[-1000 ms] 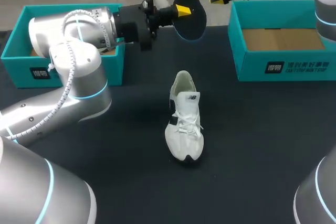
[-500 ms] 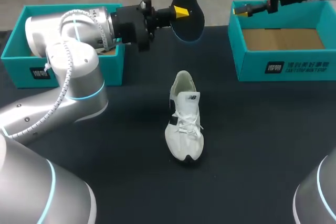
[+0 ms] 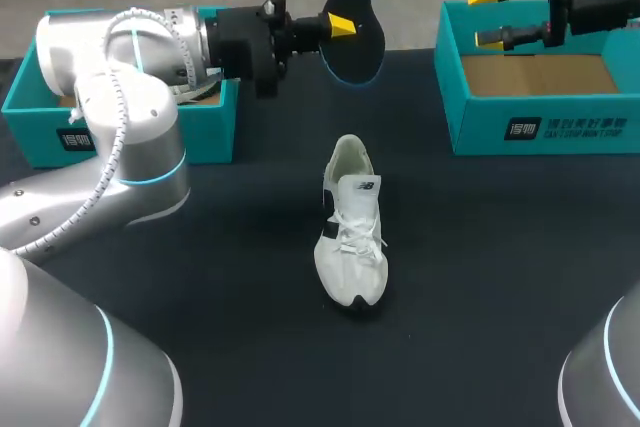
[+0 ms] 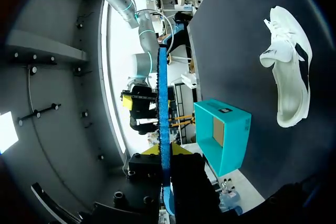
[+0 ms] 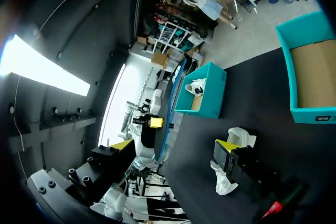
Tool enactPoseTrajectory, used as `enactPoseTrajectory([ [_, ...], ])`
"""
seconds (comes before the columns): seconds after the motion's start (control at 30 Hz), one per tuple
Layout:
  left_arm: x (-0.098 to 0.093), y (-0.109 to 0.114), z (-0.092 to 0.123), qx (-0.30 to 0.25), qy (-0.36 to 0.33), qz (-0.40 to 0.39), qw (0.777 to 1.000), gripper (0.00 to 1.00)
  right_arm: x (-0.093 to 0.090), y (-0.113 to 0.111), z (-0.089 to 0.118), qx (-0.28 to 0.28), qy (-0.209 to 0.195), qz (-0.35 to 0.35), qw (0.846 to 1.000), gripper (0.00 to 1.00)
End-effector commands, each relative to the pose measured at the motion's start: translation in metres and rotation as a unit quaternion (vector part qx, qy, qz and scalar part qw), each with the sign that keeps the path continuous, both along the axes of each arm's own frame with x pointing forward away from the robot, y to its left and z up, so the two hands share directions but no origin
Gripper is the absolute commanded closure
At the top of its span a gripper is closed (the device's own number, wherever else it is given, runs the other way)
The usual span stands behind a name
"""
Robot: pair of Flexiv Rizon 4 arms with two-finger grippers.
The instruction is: Take the shoe out of the shoebox, open the shoe tongue, remove and reinsert the insole, then place the shoe into the shoebox
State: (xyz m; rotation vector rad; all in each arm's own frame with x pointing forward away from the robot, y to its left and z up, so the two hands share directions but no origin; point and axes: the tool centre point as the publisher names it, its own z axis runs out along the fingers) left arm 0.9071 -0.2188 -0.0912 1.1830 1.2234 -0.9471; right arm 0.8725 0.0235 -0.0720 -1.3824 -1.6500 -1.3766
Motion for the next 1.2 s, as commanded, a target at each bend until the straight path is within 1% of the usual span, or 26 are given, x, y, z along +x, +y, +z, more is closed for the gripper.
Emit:
enactPoseTrajectory([
  [0.03, -0.001, 0.003, 0.002, 0.004, 0.001, -0.001, 1.0, 1.0, -0.003, 0.001, -0.001, 0.003, -0.004, -0.01, 1.0, 0.0],
  [0.4, -0.001, 0.003, 0.002, 0.004, 0.001, -0.001, 1.0, 1.0, -0.003, 0.001, -0.001, 0.003, -0.004, -0.01, 1.0, 0.0],
  [0.47, -0.001, 0.003, 0.002, 0.004, 0.001, -0.001, 1.0, 1.0, -0.006, -0.001, -0.001, 0.04, 0.022, -0.012, 0.999, 0.0],
  [0.53, -0.001, 0.003, 0.002, 0.004, 0.001, -0.001, 1.0, 1.0, -0.01, -0.006, 0.002, 0.056, 0.031, -0.017, 0.998, 0.0],
  [0.57, -0.001, 0.003, 0.002, 0.004, 0.001, -0.001, 1.0, 1.0, -0.012, -0.01, 0.005, 0.083, 0.046, -0.025, 0.995, 0.0],
  [0.63, -0.001, 0.003, 0.002, 0.004, 0.001, -0.001, 1.0, 1.0, -0.015, -0.016, 0.006, 0.102, 0.055, -0.034, 0.993, 0.0],
  [0.67, -0.001, 0.003, 0.002, 0.004, 0.001, -0.001, 1.0, 1.0, -0.017, -0.02, 0.006, 0.104, 0.06, -0.035, 0.992, 0.0],
  [0.7, -0.001, 0.003, 0.002, 0.004, 0.001, -0.001, 1.0, 1.0, -0.018, -0.023, 0.005, 0.094, 0.057, -0.036, 0.993, 0.0],
  [0.87, -0.001, 0.003, 0.002, 0.004, 0.001, -0.001, 1.0, 1.0, -0.027, -0.034, 0.002, 0.081, 0.056, -0.042, 0.994, 0.0],
  [0.97, -0.001, 0.003, 0.002, 0.004, 0.001, -0.001, 1.0, 1.0, -0.034, -0.038, -0.002, 0.082, 0.056, -0.044, 0.994, 0.0],
  [1.1, -0.001, 0.003, 0.002, 0.004, 0.001, -0.001, 1.0, 1.0, -0.044, -0.04, -0.012, 0.107, 0.082, -0.024, 0.991, 0.0],
  [1.2, -0.001, 0.003, 0.002, 0.004, 0.001, -0.001, 1.0, 1.0, -0.052, -0.037, -0.02, 0.101, 0.095, -0.002, 0.99, 0.0],
])
